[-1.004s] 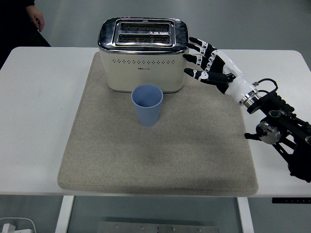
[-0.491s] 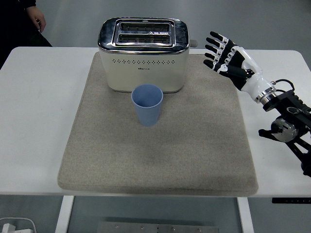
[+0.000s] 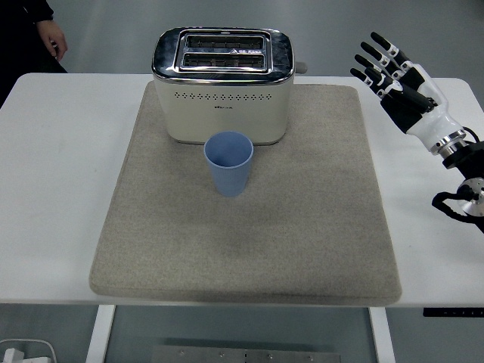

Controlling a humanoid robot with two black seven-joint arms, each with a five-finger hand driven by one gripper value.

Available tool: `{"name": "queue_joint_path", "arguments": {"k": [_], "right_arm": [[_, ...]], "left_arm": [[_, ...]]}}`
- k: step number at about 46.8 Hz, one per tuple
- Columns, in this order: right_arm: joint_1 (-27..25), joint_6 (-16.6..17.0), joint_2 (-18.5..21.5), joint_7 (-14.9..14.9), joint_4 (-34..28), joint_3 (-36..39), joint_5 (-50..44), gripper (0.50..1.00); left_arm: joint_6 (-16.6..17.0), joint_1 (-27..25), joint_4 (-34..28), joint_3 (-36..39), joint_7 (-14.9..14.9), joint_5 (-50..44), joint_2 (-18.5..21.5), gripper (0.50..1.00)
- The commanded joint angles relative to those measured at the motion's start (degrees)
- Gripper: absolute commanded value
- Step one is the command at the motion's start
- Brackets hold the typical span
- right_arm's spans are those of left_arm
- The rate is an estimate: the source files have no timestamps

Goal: Put the water cup in front of the bread machine

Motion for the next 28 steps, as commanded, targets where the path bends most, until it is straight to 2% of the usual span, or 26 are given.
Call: {"name": "queue_joint_path", "arguments": {"k": [1, 5, 19, 23, 28], "right_arm": [[0.0, 0.9, 0.3, -0.9, -0.2, -0.1, 3.6, 0.926], [-0.2, 1.0, 0.7, -2.0, -0.4, -0.1, 4.9, 0.926], [-1.2, 1.4, 1.4, -2.0, -1.8, 0.0, 9.5, 0.926], [-1.0, 0.6, 1.6, -2.2, -2.5, -0.1, 9.5, 0.926], [-0.8, 0.6, 3.1, -3.9, -4.3, -0.1, 9.5, 0.926]], "left_arm": [[0.0, -0.1, 0.1, 0.0, 0.0, 0.0, 0.1, 1.000], [0.0, -0.1, 0.1, 0.0, 0.0, 0.0, 0.1, 1.000], [0.0, 0.0, 0.0, -0.2, 0.0, 0.0, 0.1, 1.000], [0.0, 0.0, 0.0, -0.2, 0.0, 0.0, 0.1, 1.000], [0.0, 0.0, -0.1, -0.2, 0.0, 0.0, 0.1, 1.000]]}}
